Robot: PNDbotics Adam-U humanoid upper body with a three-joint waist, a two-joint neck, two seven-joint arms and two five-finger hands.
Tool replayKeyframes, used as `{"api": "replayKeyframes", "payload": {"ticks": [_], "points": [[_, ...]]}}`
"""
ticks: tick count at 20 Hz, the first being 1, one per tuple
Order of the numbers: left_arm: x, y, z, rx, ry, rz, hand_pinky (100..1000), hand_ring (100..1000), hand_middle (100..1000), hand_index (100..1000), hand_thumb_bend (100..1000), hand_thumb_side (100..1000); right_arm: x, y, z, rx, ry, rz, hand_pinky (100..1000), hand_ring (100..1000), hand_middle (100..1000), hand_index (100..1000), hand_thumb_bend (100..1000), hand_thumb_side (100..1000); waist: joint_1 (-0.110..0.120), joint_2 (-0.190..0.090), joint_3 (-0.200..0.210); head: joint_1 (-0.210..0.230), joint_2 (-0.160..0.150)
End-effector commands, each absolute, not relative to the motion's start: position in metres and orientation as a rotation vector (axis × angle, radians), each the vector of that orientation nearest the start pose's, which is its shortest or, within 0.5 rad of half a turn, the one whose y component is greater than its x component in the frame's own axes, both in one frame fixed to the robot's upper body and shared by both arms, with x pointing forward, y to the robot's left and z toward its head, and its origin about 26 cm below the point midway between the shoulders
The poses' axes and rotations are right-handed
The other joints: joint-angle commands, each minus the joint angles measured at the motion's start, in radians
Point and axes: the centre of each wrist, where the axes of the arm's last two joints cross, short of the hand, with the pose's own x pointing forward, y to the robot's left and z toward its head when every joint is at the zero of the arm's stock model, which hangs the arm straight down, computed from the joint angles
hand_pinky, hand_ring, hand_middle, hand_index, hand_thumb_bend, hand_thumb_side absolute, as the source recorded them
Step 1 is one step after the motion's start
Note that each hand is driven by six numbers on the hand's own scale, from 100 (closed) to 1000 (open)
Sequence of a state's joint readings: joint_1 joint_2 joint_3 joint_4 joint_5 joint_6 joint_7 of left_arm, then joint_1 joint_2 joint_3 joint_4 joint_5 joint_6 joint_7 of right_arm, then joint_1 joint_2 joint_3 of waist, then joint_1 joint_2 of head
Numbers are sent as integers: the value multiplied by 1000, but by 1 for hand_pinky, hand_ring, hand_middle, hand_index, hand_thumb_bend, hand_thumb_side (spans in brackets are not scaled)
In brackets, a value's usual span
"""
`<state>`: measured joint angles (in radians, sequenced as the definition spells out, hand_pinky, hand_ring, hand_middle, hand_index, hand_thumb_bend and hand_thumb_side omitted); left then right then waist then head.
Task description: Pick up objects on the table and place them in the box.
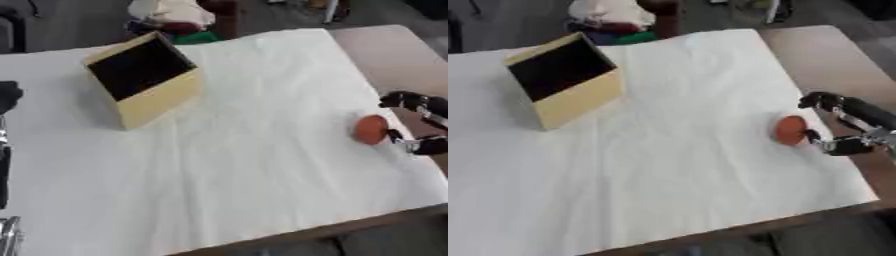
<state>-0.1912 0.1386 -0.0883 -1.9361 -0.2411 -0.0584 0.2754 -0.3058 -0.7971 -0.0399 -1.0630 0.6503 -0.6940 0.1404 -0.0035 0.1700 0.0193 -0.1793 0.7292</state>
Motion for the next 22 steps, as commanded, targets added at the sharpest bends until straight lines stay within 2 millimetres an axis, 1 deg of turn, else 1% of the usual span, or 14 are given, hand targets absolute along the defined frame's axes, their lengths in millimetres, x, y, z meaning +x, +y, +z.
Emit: {"api": "replayKeyframes", "payload": {"ticks": [1, 6, 13, 16, 20, 22], "points": [[294, 218, 144, 350, -2241, -103, 828, 741, 677, 884, 100, 801, 325, -513, 107, -842, -1440, 1494, 881, 1000, 908, 907, 100, 248, -4, -11, 2, -4, 6], [294, 218, 144, 350, -2243, -104, 828, 741, 678, 884, 100, 801, 325, -512, 101, -821, -1417, 1526, 882, 1000, 908, 907, 100, 252, -5, -9, 5, -4, 7], [294, 217, 145, 346, -2246, -107, 828, 741, 678, 884, 100, 801, 329, -507, 101, -795, -1425, 1564, 883, 1000, 906, 885, 100, 253, -6, -6, 10, -6, 8], [294, 217, 145, 346, -2247, -108, 828, 742, 679, 885, 100, 801, 331, -504, 102, -790, -1461, 1566, 877, 1000, 891, 805, 100, 238, -6, -6, 12, -6, 8], [294, 217, 146, 346, -2247, -108, 828, 742, 680, 885, 100, 801, 333, -501, 108, -824, -1569, 1518, 853, 1000, 840, 607, 100, 213, -8, -7, 12, -6, 9], [294, 217, 146, 346, -2248, -109, 828, 742, 680, 885, 100, 801, 333, -500, 110, -852, -1629, 1479, 845, 1000, 821, 546, 100, 207, -9, -7, 12, -5, 9]]}}
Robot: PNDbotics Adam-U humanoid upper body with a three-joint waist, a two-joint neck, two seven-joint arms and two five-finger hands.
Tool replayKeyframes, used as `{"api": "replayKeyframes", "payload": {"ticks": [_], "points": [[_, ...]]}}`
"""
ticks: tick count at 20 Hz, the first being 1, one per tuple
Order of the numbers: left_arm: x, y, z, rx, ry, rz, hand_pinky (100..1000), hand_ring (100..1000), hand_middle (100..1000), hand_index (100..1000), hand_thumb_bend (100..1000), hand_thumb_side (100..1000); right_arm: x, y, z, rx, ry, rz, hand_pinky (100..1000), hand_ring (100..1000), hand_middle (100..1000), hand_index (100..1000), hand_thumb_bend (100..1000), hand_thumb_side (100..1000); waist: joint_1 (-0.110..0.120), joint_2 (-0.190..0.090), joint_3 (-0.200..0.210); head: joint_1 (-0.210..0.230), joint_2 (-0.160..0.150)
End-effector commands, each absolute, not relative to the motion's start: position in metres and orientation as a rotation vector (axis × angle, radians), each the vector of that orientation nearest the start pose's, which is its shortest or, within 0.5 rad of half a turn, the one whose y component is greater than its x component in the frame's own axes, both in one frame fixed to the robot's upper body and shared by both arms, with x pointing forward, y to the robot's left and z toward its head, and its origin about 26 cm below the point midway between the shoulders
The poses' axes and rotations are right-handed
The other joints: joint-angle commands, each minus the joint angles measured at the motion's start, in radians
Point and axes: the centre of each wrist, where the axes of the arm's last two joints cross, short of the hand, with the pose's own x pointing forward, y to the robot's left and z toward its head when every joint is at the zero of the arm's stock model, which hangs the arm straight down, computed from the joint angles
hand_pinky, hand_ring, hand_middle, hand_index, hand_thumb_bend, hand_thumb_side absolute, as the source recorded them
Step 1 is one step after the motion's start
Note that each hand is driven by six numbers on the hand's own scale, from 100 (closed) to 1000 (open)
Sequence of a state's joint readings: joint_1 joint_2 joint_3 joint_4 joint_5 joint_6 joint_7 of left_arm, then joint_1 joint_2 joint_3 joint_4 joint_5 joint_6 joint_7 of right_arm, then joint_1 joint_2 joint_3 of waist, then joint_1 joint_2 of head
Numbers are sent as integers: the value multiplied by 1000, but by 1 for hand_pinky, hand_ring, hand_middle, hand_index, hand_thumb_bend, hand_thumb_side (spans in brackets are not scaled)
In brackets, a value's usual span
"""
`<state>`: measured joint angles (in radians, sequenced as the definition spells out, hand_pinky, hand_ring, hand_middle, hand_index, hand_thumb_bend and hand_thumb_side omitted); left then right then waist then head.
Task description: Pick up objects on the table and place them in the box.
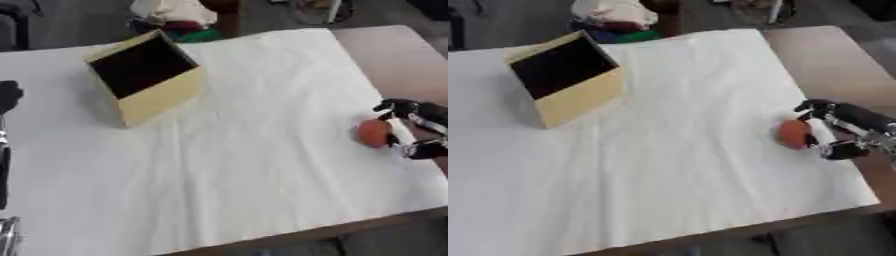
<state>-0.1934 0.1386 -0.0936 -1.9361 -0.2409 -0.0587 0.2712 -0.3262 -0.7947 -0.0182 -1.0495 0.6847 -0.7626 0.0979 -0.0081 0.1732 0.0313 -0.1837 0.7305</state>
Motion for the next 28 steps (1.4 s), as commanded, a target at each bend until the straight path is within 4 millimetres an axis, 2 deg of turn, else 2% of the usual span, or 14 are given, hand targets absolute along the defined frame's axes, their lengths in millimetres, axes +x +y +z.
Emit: {"api": "replayKeyframes", "payload": {"ticks": [1, 6, 16, 19, 20, 21, 28], "points": [[294, 217, 146, 346, -2248, -109, 828, 742, 680, 885, 100, 801, 334, -499, 111, -866, -1659, 1458, 838, 1000, 805, 508, 100, 203, -5, -11, 0, -1, 8], [294, 217, 145, 346, -2247, -108, 829, 742, 680, 885, 100, 801, 336, -495, 118, -913, -1779, 1396, 817, 1000, 775, 456, 100, 198, -5, -11, -1, 0, 8], [295, 218, 145, 346, -2249, -104, 829, 742, 681, 885, 100, 801, 342, -481, 139, -898, -1899, 1458, 825, 1000, 764, 437, 100, 198, -10, -11, 2, 4, 5], [295, 218, 146, 347, -2252, -105, 829, 742, 681, 884, 100, 801, 343, -477, 154, -906, -1954, 1468, 828, 1000, 765, 436, 100, 198, -14, -11, 9, 3, 1], [295, 218, 146, 348, -2253, -106, 829, 742, 681, 884, 100, 801, 344, -476, 160, -910, -1971, 1470, 829, 1000, 767, 435, 100, 268, -15, -11, 12, 1, 0], [295, 218, 147, 348, -2254, -107, 829, 742, 681, 884, 100, 801, 345, -475, 168, -919, -1991, 1478, 831, 999, 767, 434, 100, 198, -17, -11, 16, -1, -2], [296, 214, 153, 325, -2282, -132, 828, 742, 682, 884, 100, 799, 350, -477, 218, -992, -2087, 1458, 841, 966, 776, 427, 100, 190, -35, -2, 69, -40, -20]]}}
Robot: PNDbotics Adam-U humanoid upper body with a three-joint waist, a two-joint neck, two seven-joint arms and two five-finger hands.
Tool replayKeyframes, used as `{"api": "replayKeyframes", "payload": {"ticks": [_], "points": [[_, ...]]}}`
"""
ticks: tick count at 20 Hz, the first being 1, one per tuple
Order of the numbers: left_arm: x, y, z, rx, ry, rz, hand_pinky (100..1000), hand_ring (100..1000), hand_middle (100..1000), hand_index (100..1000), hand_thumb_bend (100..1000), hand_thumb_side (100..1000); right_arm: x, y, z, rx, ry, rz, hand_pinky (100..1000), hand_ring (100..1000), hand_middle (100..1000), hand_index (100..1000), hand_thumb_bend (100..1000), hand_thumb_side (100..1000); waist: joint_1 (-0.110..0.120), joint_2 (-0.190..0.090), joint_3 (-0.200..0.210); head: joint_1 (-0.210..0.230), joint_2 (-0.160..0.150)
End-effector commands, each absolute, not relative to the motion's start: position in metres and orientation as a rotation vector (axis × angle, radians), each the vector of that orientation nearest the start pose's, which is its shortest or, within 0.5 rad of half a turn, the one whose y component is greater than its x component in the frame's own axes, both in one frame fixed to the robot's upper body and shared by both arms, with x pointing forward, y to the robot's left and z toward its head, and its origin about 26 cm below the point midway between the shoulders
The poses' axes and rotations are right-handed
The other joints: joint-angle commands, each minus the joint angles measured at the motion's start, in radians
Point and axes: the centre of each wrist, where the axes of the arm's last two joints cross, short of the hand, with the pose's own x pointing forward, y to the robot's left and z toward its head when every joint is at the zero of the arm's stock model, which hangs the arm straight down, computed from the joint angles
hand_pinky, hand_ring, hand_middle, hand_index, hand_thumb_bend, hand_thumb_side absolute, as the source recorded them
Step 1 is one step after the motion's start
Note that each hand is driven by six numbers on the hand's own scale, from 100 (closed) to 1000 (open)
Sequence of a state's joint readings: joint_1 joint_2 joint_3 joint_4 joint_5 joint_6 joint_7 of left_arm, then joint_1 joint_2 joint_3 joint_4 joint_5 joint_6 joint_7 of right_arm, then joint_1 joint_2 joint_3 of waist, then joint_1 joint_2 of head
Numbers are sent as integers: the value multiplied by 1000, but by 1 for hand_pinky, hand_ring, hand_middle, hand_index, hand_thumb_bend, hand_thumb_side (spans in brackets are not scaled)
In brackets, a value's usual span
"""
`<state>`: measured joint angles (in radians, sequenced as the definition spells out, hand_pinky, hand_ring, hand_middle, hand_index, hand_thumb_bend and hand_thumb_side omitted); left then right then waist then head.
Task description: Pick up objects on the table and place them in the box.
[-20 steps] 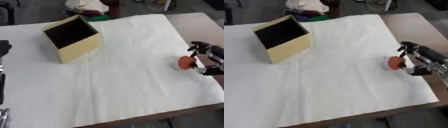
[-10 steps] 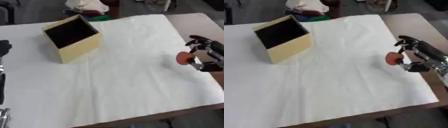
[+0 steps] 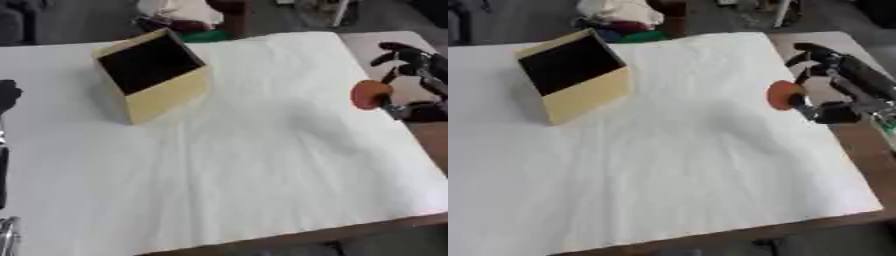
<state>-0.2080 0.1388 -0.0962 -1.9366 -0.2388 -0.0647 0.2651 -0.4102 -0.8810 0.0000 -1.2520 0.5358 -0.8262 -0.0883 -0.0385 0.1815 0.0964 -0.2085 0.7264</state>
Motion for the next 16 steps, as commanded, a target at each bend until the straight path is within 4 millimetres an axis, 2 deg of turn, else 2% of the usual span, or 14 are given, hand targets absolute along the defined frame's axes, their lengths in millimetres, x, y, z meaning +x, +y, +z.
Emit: {"api": "replayKeyframes", "payload": {"ticks": [1, 6, 9, 13, 16], "points": [[296, 213, 155, 320, -2290, -139, 829, 743, 682, 884, 100, 799, 351, -478, 224, 1301, 2707, -1880, 843, 962, 778, 426, 100, 185, -9, -7, 18, -25, -21], [298, 208, 164, 288, -2334, -187, 828, 743, 682, 882, 100, 796, 353, -488, 248, 1369, 2692, -1830, 847, 949, 782, 423, 100, 170, -34, 1, 91, -76, -45], [299, 203, 174, 261, -2374, -225, 826, 742, 682, 882, 100, 792, 355, -496, 260, 1429, 2689, -1790, 852, 944, 786, 422, 100, 164, -59, 7, 151, -120, -66], [299, 195, 190, 212, -2437, -279, 824, 741, 682, 881, 100, 786, 357, -507, 268, 1488, 2701, -1754, 854, 953, 787, 426, 100, 176, -90, 13, 234, -185, -94], [300, 188, 201, 170, -2484, -323, 823, 741, 683, 882, 100, 784, 349, -519, 268, 1518, 2700, -1760, 854, 963, 787, 428, 100, 189, -108, 24, 285, -233, -116]]}}
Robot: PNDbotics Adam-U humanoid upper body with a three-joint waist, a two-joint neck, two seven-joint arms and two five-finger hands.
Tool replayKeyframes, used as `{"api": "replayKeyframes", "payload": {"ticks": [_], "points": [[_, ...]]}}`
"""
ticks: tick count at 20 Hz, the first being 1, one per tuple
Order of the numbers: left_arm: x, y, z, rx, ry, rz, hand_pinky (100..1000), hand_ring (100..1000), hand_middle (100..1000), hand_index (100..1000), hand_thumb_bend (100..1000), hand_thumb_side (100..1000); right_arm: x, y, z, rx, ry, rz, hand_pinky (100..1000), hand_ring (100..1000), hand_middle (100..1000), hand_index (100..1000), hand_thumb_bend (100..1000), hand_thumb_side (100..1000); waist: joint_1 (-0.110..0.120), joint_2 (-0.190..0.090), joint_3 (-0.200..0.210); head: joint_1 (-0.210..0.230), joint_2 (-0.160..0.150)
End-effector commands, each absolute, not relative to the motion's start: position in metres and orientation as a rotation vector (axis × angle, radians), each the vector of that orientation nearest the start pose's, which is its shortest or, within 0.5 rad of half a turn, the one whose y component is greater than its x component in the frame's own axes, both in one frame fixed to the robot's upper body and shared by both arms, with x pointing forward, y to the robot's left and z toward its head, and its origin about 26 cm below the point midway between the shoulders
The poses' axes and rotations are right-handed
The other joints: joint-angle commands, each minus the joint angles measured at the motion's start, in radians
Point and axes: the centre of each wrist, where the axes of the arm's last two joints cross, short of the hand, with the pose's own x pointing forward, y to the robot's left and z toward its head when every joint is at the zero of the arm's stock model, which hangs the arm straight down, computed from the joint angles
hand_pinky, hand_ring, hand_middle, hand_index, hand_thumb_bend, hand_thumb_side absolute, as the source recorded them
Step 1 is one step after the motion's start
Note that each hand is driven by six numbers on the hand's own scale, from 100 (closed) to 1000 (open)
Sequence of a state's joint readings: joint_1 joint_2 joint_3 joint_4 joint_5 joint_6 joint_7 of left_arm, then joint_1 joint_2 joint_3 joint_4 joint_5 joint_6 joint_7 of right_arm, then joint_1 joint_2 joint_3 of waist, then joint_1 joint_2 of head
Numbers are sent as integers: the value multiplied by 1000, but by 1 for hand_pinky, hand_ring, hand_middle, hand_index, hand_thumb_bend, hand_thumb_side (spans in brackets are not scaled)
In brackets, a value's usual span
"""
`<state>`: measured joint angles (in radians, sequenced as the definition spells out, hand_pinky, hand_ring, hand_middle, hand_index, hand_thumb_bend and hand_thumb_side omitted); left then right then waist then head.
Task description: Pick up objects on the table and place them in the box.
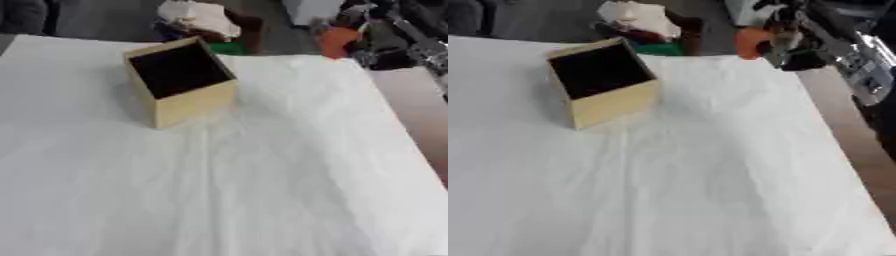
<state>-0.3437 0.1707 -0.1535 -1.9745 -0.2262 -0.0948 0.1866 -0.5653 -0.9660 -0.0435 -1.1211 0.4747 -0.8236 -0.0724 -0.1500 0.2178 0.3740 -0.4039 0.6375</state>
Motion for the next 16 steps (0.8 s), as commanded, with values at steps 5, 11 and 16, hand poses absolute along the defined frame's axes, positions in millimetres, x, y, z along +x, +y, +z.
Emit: {"api": "replayKeyframes", "payload": {"ticks": [5, 11, 16], "points": [[301, 176, 213, 86, -2541, -386, 820, 741, 683, 882, 100, 779, 354, -527, 261, 1562, 2714, -1811, 852, 992, 785, 436, 100, 198, -15, -3, 89, -127, -50], [301, 170, 219, 30, -2577, -385, 817, 738, 680, 881, 100, 775, 367, -520, 258, 1500, 2734, -1843, 848, 1000, 781, 441, 100, 198, -19, -3, 138, -187, -64], [302, 168, 223, 6, -2594, -351, 815, 735, 676, 878, 100, 772, 381, -505, 257, 1430, 2736, -1886, 848, 1000, 779, 442, 100, 198, -22, -2, 169, -213, -85]]}}
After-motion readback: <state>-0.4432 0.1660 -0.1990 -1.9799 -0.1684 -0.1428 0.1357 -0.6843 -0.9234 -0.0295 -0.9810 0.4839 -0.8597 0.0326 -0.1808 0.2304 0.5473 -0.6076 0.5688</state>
